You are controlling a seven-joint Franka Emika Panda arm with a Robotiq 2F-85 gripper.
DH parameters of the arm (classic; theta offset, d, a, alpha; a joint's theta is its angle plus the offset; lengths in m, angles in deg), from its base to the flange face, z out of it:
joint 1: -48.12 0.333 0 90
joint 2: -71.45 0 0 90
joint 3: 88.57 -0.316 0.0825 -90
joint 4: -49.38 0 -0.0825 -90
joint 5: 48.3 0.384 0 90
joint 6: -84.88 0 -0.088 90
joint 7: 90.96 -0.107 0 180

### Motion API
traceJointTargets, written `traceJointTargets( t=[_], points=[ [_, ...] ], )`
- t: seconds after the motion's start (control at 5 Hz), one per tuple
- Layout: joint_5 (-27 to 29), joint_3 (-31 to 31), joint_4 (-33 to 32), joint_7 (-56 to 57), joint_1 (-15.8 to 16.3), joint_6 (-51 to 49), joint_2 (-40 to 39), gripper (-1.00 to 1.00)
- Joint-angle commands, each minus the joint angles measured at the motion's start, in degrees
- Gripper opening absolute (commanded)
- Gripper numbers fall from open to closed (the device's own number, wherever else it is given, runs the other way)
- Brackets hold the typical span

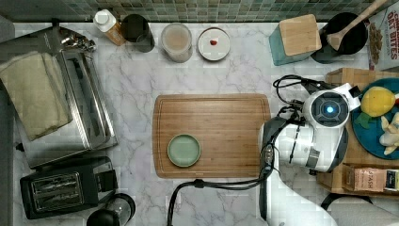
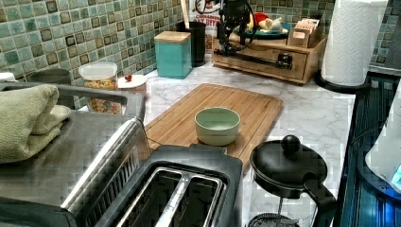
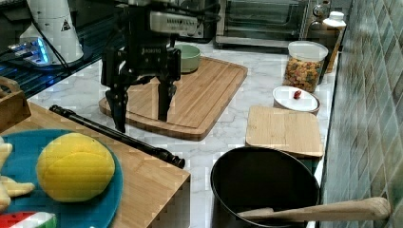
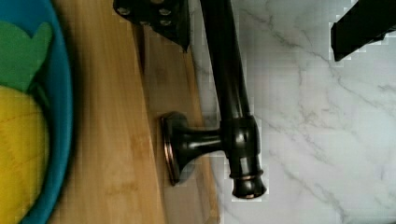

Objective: Open the drawer.

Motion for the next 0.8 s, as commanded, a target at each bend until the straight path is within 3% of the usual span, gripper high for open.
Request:
traceJointTargets(
  t=[0.2,0.8],
  points=[
    [-4.2,3.5,-3.3,4.7,-3.5,1.7,-3.4,1.00],
    [1.5,-2.5,-4.7,11.5,-7.0,6.6,-4.7,1.00]
  ],
)
